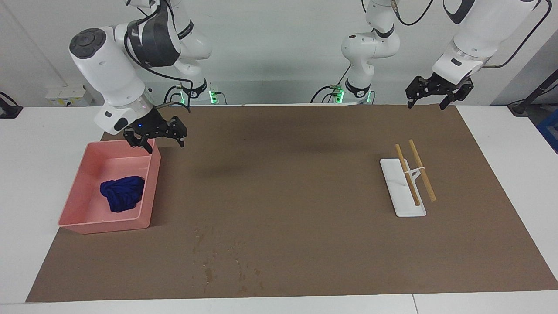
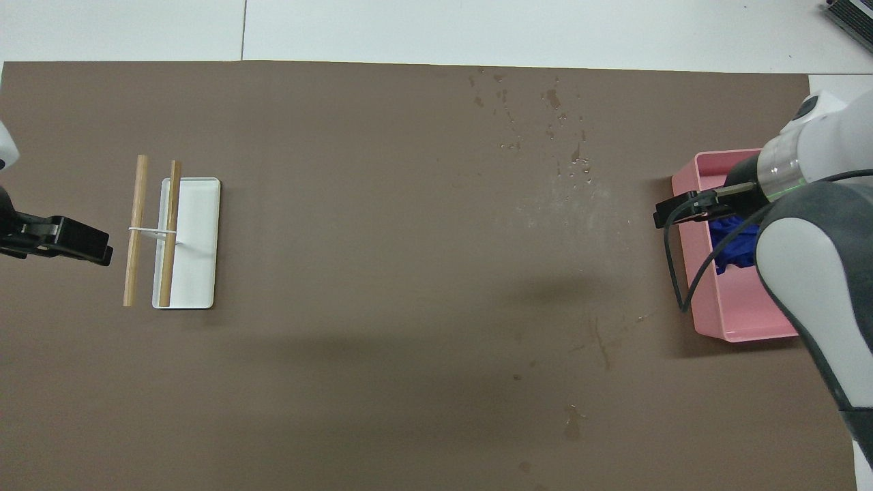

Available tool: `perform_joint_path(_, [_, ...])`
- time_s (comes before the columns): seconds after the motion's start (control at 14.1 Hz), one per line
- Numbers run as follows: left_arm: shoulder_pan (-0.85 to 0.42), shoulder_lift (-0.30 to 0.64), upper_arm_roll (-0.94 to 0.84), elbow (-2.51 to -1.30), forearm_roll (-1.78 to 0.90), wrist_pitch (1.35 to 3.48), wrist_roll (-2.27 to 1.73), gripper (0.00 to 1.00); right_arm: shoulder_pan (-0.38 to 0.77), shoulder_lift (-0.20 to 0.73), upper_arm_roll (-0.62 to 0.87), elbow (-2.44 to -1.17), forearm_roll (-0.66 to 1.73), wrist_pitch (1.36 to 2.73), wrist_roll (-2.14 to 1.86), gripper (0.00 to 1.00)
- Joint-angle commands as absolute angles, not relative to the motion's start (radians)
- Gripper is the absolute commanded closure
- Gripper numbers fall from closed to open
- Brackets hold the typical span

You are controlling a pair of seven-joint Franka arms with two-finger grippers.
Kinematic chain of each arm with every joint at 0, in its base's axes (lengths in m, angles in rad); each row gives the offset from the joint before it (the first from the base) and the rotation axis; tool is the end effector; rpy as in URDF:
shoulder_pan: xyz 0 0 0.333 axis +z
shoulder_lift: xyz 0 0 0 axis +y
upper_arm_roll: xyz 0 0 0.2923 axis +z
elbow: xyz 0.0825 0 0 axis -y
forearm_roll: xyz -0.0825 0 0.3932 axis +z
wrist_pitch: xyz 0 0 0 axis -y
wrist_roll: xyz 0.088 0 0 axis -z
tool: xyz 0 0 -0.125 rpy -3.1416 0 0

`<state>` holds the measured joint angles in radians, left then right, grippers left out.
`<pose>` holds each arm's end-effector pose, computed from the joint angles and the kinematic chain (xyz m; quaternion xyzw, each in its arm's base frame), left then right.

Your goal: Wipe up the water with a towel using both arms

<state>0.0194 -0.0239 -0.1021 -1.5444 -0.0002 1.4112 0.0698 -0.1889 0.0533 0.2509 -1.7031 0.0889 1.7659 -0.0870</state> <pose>0.5360 -0.0451 0.5954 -0.9956 0.0760 0.0547 0.0015 0.5870 0.0433 0.5064 -0.9966 -0.0658 -0.0062 0.0502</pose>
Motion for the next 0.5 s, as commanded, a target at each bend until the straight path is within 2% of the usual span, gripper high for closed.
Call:
perform_joint_path(0.0, [0.020,-0.046,-0.103,-1.563,0.015,1.402,0.074,0.00,-0.198,0.019,0.258,-1.674,0.103,1.720,-0.072,0.00])
perform_joint_path(0.21, [0.020,-0.046,-0.101,-1.563,0.015,1.402,0.075,0.00,-0.202,0.015,0.253,-1.600,0.065,1.614,-0.072,0.00])
perform_joint_path(0.43, [0.020,-0.046,-0.103,-1.565,0.015,1.402,0.074,0.00,-0.193,0.008,0.259,-1.597,0.058,1.609,-0.006,0.00])
